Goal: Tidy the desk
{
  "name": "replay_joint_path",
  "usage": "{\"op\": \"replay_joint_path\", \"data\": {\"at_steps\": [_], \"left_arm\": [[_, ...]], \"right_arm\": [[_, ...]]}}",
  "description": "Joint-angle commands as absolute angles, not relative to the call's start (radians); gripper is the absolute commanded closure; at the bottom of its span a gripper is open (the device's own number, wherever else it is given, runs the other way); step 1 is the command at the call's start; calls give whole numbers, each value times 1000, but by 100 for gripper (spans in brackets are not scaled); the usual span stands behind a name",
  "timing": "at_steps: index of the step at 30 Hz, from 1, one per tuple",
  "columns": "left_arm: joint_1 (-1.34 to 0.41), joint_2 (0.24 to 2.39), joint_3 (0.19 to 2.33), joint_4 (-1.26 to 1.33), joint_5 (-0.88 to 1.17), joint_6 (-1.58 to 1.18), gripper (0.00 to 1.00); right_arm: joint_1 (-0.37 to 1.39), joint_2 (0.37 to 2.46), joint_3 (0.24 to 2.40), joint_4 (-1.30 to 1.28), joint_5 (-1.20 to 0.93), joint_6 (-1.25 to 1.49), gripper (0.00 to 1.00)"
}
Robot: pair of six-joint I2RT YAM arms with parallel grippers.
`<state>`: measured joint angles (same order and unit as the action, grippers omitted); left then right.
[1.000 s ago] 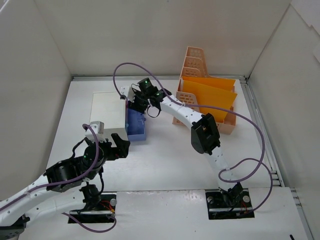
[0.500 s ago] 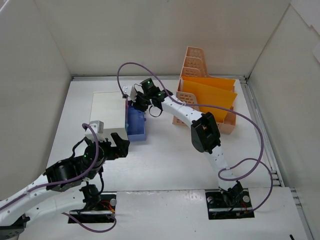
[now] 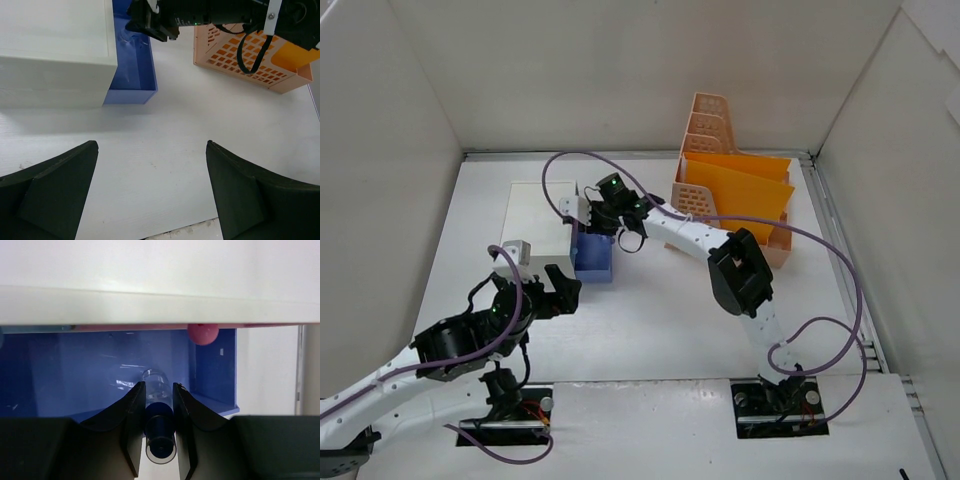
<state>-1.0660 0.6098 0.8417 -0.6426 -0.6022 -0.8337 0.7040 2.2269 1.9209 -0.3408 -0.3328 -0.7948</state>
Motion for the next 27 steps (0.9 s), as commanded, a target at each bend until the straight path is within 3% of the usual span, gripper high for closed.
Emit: {"op": "replay_joint_path", "data": {"at_steps": [1, 8, 14, 18, 27], "left_arm": [[-1072, 621, 885, -591, -614, -827, 15], [-1072, 604, 884, -597, -617, -827, 15], [-1072, 603, 888, -606, -618, -822, 15], [-1072, 609, 887, -592, -618, -816, 15], [-1072, 629, 888, -565, -612, -795, 15]], "right_arm": [[745, 2129, 1864, -232, -229, -865, 90], [799, 2115, 1786, -74, -92, -904, 88], [808, 2089, 1738, -74, -94, -925, 71], [807, 2037, 1683, -75, -115, -913, 52], [815, 1872, 1638, -140, -210, -816, 41]]}}
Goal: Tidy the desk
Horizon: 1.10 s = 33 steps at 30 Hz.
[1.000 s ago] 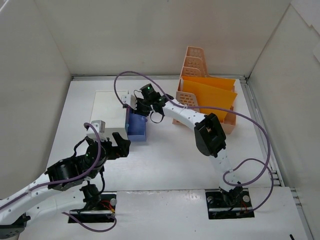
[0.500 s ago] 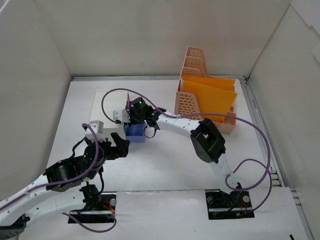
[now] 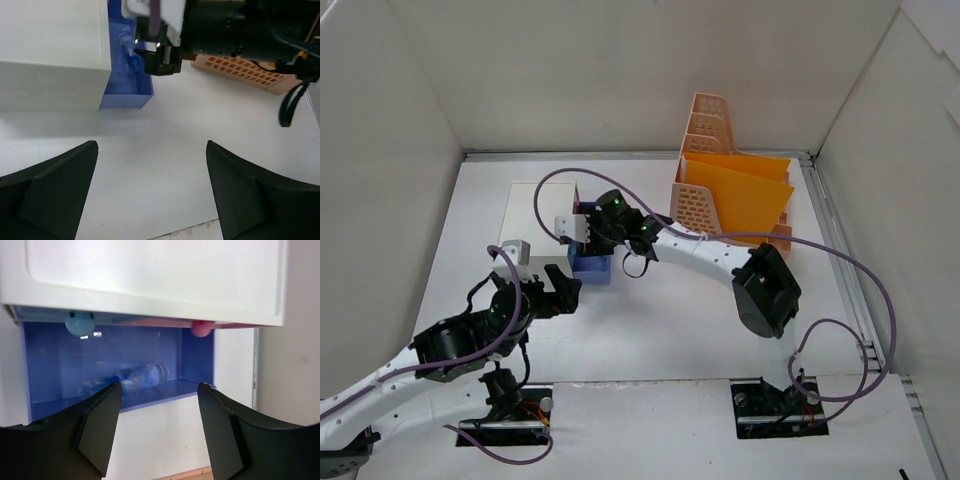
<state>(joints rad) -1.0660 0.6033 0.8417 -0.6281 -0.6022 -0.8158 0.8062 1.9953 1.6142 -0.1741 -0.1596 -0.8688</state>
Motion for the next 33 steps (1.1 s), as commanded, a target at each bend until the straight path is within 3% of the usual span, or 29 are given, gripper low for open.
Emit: {"op": "replay_joint_path", "data": {"at_steps": [1, 7, 9, 10, 11, 13, 16, 17, 20, 24, 25, 28, 30, 32, 33], "left_arm": [[-1072, 629, 890, -563, -612, -792, 15], [-1072, 644, 907, -572, -609, -793, 15], [-1072, 637, 900, -574, -614, -798, 15], [-1072, 634, 899, -574, -615, -796, 15], [-1072, 634, 899, -587, -630, -801, 15], [-1063, 649, 919, -630, -661, -822, 12], [-1039, 679, 975, -682, -704, -824, 10], [-1001, 711, 997, -721, -683, -824, 14], [-688, 782, 1029, -662, -394, -695, 26], [-346, 885, 1078, -585, -119, -594, 27], [-216, 929, 1087, -551, -13, -566, 24], [-10, 1055, 1143, -545, 209, -520, 14], [41, 1116, 1196, -561, 241, -489, 11], [96, 1182, 1222, -566, 262, -442, 8], [135, 1213, 1229, -557, 290, -422, 7]], "right_arm": [[813, 1865, 1652, -146, -221, -787, 40], [808, 1807, 1703, -233, -291, -669, 42], [792, 1787, 1695, -241, -298, -623, 51], [787, 1784, 1695, -244, -292, -602, 57], [769, 1784, 1697, -250, -281, -576, 77], [718, 1808, 1706, -273, -261, -493, 100], [646, 1838, 1735, -352, -299, -436, 100], [635, 1848, 1743, -370, -313, -431, 100], [617, 1867, 1752, -403, -321, -425, 99], [621, 1871, 1767, -413, -318, -416, 73], [626, 1873, 1772, -416, -313, -419, 58], [640, 1890, 1793, -429, -298, -419, 45], [644, 1916, 1808, -442, -269, -417, 48], [653, 1946, 1818, -446, -230, -399, 72], [653, 1969, 1836, -455, -198, -387, 88]]}}
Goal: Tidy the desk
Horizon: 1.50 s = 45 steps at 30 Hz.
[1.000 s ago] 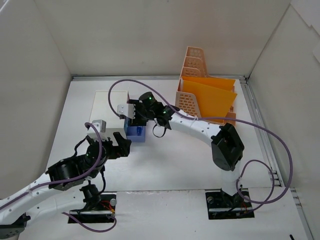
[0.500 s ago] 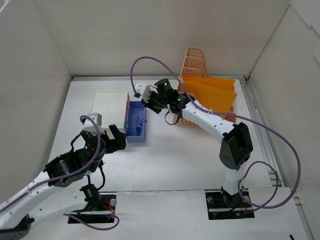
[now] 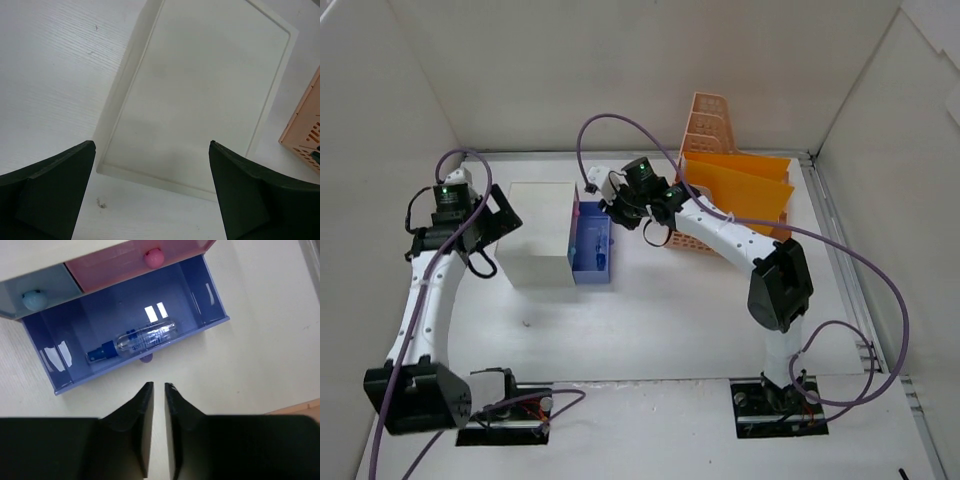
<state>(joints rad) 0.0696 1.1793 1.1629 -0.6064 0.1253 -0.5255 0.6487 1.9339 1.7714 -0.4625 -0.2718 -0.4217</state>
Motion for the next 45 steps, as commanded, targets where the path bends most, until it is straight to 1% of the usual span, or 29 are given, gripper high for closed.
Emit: {"op": "replay_joint_path", "data": {"at_steps": [1, 3, 6, 14, 19, 21, 27, 28, 31, 38, 39, 43, 45], "left_arm": [[135, 1227, 1229, -552, 304, -413, 7], [182, 1256, 1232, -543, 319, -400, 6], [218, 1305, 1213, -496, 391, -376, 5], [218, 1404, 1209, -483, 468, -307, 5], [207, 1425, 1174, -472, 509, -273, 5], [207, 1428, 1167, -471, 525, -265, 6], [144, 1465, 1178, -492, 512, -245, 7], [131, 1468, 1183, -495, 511, -244, 7], [117, 1482, 1187, -499, 502, -250, 7], [75, 1502, 1193, -505, 483, -261, 7], [75, 1499, 1190, -503, 483, -265, 7], [75, 1496, 1180, -489, 485, -288, 7], [93, 1486, 1175, -483, 485, -308, 7]], "right_arm": [[653, 1970, 1836, -459, -184, -387, 94], [653, 2009, 1850, -462, -161, -382, 100], [644, 2066, 1876, -472, -152, -373, 100], [644, 2218, 1988, -503, -161, -342, 100], [640, 2287, 2035, -502, -319, -304, 100], [638, 2304, 2052, -502, -417, -299, 100], [660, 2417, 2195, -500, -629, -229, 100], [663, 2433, 2239, -499, -644, -213, 100], [670, 2474, 2278, -471, -698, -157, 100], [673, 2534, 2315, -344, -799, -5, 100], [672, 2542, 2315, -328, -813, 50, 100], [673, 2531, 2307, -311, -776, 32, 100], [676, 2479, 2258, -307, -654, -44, 100]]}}
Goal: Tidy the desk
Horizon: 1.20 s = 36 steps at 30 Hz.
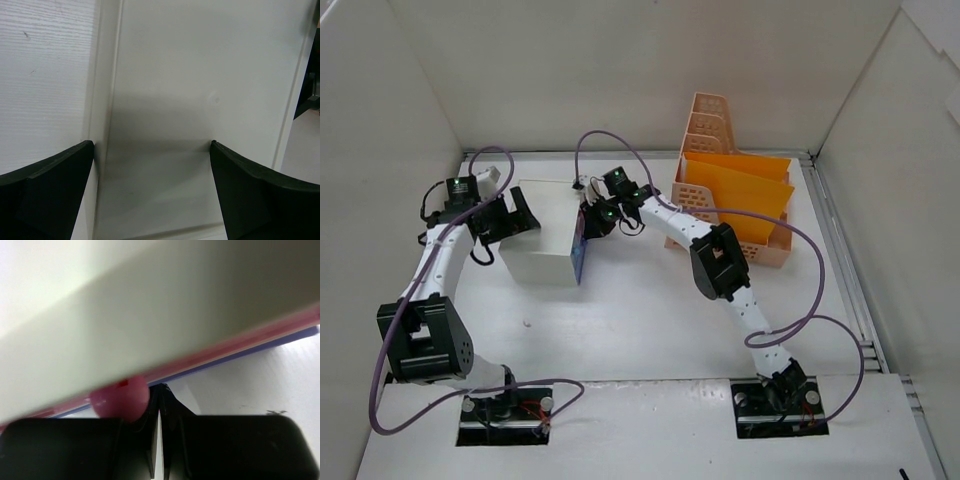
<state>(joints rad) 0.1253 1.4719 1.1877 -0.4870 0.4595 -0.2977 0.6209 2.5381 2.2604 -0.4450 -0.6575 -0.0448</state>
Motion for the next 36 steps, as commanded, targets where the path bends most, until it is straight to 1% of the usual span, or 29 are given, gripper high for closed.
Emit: {"op": "replay_joint_path", "data": {"at_steps": [1, 8, 11, 13, 14, 16, 17, 19, 20, 22, 23, 24, 25, 26, 29, 30, 34, 36], "left_arm": [[104, 1483, 1169, -477, 488, -325, 7], [155, 1431, 1143, -465, 466, -406, 6], [210, 1396, 1146, -498, 393, -437, 3], [267, 1371, 1150, -521, 367, -459, 0], [282, 1362, 1154, -526, 356, -465, 0], [325, 1336, 1167, -544, 342, -468, 0], [337, 1315, 1176, -554, 333, -468, 0], [368, 1287, 1196, -572, 319, -462, 0], [368, 1252, 1201, -572, 319, -460, 0], [380, 1215, 1209, -566, 368, -439, 0], [380, 1168, 1206, -560, 397, -431, 0], [380, 1145, 1195, -520, 478, -425, 0], [371, 1115, 1163, -496, 520, -416, 0], [339, 1054, 1141, -474, 552, -414, 0], [249, 930, 1053, -401, 617, -413, 0], [227, 901, 1026, -387, 630, -419, 0], [150, 726, 892, -360, 624, -448, 0], [126, 684, 865, -368, 612, -448, 0]], "right_arm": [[678, 2450, 2240, -308, -568, -90, 100], [643, 2385, 2208, -313, -431, -146, 100], [643, 2321, 2146, -313, -358, -199, 94], [640, 2266, 2111, -311, -325, -242, 87], [637, 2249, 2083, -313, -321, -251, 79], [634, 2196, 2047, -311, -311, -279, 71], [632, 2177, 2033, -313, -308, -287, 64], [632, 2104, 1993, -314, -304, -328, 57], [627, 2074, 1979, -313, -307, -345, 50], [626, 1986, 1918, -313, -336, -402, 40], [627, 1950, 1899, -314, -340, -406, 30], [624, 1916, 1876, -313, -339, -393, 21], [626, 1852, 1835, -313, -331, -374, 19], [629, 1817, 1815, -314, -319, -350, 3], [627, 1677, 1717, -322, -250, -247, 2], [624, 1601, 1660, -324, -201, -206, 2], [624, 1421, 1542, -354, -100, -166, 2], [606, 1331, 1466, -367, -87, -144, 2]]}}
